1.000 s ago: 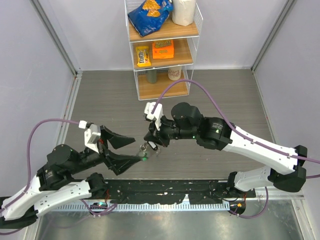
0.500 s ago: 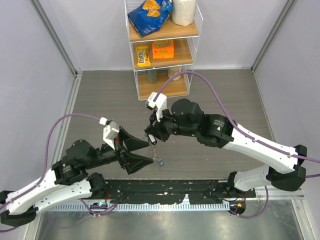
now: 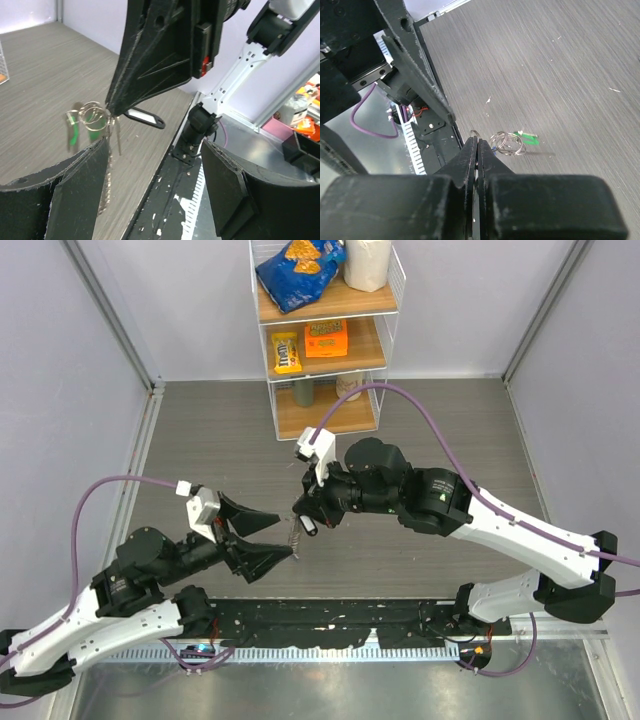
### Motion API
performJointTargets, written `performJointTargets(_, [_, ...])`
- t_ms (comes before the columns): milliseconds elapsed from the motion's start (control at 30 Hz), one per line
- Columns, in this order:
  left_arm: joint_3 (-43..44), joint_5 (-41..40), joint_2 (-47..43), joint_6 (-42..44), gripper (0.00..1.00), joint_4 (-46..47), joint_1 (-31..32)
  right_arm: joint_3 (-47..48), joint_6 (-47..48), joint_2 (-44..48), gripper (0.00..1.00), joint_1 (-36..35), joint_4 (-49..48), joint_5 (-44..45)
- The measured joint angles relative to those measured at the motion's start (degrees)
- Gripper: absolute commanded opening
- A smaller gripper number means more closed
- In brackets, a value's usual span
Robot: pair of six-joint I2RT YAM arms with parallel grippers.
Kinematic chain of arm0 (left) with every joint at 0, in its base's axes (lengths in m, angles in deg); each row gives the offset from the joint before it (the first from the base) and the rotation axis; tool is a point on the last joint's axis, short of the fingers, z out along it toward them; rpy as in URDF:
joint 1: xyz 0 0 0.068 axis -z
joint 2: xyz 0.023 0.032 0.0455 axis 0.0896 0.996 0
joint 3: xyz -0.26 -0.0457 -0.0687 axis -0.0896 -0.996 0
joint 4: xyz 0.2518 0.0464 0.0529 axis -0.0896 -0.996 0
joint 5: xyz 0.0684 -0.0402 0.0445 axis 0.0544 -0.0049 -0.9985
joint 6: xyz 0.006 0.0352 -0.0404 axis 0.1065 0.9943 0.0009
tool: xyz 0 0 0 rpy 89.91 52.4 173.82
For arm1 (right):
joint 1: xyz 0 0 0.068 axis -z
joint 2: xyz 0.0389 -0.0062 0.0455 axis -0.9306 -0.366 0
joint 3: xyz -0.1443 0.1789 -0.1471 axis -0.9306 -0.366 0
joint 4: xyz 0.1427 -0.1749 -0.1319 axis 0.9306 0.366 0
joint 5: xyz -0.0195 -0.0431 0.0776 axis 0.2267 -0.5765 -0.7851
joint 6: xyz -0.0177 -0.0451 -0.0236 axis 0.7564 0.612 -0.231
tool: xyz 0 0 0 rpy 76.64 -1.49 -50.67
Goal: Put the keys on the keyring
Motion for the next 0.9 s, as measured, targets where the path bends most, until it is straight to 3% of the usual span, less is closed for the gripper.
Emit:
performJointTargets(633, [-0.72,-2.05,1.68,8.39,0.78,-0.57,0.00,1.81,-1.49,0.33,0.06,0.00,1.11,-9.46])
performJointTargets(900, [-2.08,-0.68,0.83,10.88,0.67,0.94,0.00,2.25,-1.66,0.33,0.06,-0.02,1.92,-13.20])
